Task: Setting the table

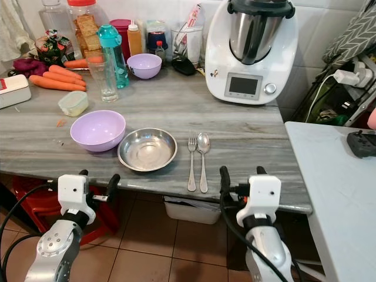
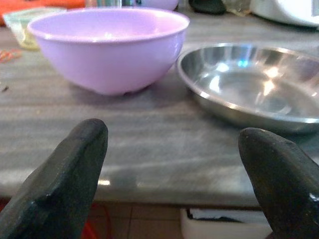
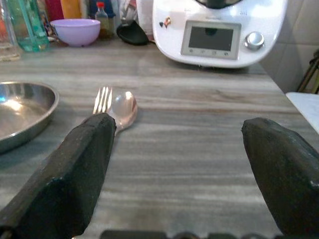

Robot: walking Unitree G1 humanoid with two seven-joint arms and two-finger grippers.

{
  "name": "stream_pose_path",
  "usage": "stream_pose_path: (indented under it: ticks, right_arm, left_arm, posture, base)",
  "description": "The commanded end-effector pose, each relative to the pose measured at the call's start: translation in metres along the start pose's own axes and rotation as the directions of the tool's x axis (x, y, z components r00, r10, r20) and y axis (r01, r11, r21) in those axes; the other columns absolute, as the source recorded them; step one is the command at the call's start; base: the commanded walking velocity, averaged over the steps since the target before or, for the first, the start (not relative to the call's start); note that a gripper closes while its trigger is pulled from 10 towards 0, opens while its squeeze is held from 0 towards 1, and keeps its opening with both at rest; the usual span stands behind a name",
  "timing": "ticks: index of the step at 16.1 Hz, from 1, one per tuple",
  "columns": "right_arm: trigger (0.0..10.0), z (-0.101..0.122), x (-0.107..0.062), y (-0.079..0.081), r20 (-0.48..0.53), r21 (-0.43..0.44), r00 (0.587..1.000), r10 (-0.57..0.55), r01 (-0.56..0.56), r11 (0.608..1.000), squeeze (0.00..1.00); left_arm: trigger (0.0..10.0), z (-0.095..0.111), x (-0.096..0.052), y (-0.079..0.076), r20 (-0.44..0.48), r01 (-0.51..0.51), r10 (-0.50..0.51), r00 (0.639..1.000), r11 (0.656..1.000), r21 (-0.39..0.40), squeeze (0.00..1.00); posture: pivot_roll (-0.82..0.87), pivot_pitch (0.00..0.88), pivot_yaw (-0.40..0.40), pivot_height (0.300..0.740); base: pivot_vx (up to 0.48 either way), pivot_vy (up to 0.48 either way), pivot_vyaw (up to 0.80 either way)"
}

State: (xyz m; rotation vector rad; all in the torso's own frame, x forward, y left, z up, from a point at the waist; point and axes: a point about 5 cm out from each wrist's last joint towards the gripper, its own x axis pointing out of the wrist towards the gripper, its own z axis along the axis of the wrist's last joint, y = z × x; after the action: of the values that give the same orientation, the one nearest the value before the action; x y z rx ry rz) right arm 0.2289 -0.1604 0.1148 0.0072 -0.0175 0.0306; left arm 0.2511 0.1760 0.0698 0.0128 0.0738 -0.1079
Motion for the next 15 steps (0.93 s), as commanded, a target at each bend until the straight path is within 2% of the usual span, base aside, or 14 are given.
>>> stream_pose_path:
  ticks: [1,3,5,7,8,15]
  right_arm:
    - [10.0,-0.005,0.002,-0.002,-0.033,0.034,0.999,-0.014,0.015,0.999,0.0]
    - [10.0,-0.005,0.004,0.003,-0.027,0.043,1.0,0.01,-0.009,0.999,0.0]
    - [10.0,-0.003,0.008,0.004,-0.02,0.036,1.0,0.014,-0.013,0.999,0.0]
    - [10.0,-0.003,0.013,-0.001,-0.044,0.038,0.998,-0.04,0.042,0.998,0.0]
    - [10.0,0.002,0.016,-0.001,-0.014,0.002,1.0,-0.024,0.024,1.0,0.0]
    - [10.0,0.001,0.022,-0.001,0.003,0.006,1.0,-0.017,0.017,1.0,0.0]
  left_arm:
    - [10.0,0.003,0.0,-0.002,0.004,0.004,-0.004,1.0,1.0,0.013,0.0]
    - [10.0,0.004,-0.001,0.001,0.007,-0.001,0.001,1.0,1.0,0.013,0.0]
    - [10.0,0.002,0.002,-0.002,0.006,-0.003,0.003,1.0,1.0,0.012,0.0]
    - [10.0,0.003,0.007,-0.007,0.005,0.001,-0.001,1.0,1.0,0.01,0.0]
    - [10.0,0.005,0.011,-0.008,0.015,-0.001,0.0,1.0,1.0,0.009,0.0]
    - [10.0,0.006,0.012,-0.004,0.016,-0.02,0.02,1.0,1.0,0.012,0.0]
  posture:
    - [0.01,0.0,-0.028,0.74]
    - [0.0,0.0,-0.029,0.74]
    - [-0.01,0.0,-0.03,0.74]
    - [-0.01,0.0,-0.03,0.74]
    - [-0.01,0.0,-0.035,0.74]
    - [0.0,0.0,-0.039,0.74]
  base:
    - [0.0,0.0,-0.77]
    - [0.0,0.0,-0.76]
    - [0.0,0.0,0.0]
    - [0.0,0.0,0.0]
    - [-0.277,0.0,0.0]
    - [-0.38,0.0,0.0]
